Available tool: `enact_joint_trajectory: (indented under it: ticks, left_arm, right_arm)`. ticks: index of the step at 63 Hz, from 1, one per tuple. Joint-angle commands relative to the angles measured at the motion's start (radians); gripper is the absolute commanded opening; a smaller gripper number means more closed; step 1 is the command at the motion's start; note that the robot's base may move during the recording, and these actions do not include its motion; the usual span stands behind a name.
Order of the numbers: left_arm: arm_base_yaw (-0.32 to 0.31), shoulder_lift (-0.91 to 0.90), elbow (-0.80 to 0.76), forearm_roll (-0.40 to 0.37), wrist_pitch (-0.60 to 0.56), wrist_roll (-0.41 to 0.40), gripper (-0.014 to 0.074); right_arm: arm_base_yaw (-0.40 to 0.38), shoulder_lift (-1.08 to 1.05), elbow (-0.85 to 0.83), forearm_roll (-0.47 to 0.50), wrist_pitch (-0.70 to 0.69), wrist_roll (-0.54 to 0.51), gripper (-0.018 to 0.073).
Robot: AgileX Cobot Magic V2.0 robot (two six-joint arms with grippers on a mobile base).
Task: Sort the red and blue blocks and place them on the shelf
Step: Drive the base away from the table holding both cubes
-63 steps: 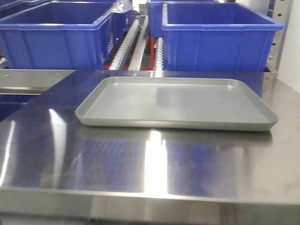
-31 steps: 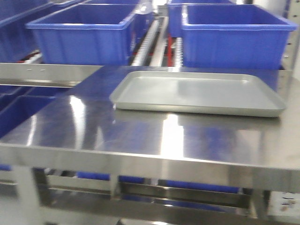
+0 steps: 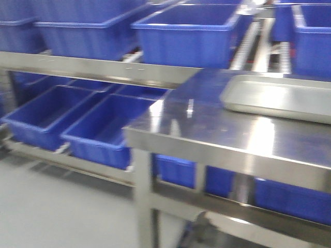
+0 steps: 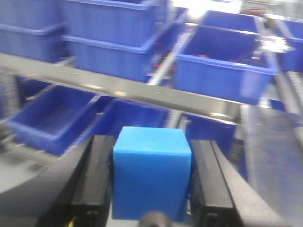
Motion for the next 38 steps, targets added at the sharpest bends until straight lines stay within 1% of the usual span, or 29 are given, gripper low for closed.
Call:
enact_joint_trajectory:
  ticks: [1,38]
  left_arm:
    - [0.0,-0.001,-0.029,0.001,-0.093,0.001,0.0321]
    - [0.0,-0.001,-0.029,0.001,-0.093,0.001,0.0321]
  right_arm:
    - [-0.006,0.004,-0.028,0.003,-0.09,-0.006,0.0375]
    - [-0.006,0.004,-0.028,0.003,-0.09,-0.006,0.0375]
